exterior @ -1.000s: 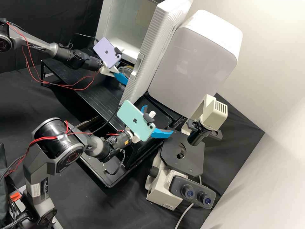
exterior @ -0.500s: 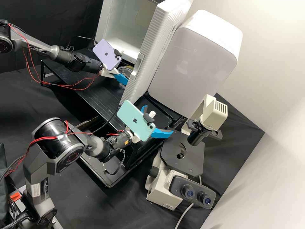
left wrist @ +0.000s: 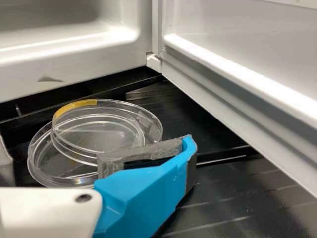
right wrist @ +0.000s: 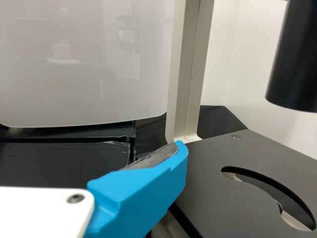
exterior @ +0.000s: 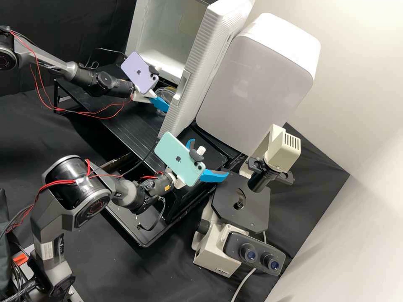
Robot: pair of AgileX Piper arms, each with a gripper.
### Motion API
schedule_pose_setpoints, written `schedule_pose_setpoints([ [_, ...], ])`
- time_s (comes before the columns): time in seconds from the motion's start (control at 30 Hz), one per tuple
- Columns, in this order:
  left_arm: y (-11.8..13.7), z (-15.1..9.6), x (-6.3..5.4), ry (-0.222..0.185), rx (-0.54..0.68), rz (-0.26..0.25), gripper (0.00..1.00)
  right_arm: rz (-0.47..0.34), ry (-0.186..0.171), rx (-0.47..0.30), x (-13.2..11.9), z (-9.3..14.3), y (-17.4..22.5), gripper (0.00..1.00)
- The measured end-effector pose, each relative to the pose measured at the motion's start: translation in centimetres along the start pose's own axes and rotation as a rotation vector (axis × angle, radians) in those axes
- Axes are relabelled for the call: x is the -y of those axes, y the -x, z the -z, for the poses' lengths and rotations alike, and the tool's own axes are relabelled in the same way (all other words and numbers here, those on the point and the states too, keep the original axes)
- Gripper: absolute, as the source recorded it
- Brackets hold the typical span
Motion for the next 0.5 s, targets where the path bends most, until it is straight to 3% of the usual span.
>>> schedule_pose_setpoints([
  [0.5, 0.19, 0.16, 0.34, 0.006, -0.014, -0.008, 0.00, 0.000, 0.000, 0.000, 0.00, 0.00, 0.00, 1.00],
])
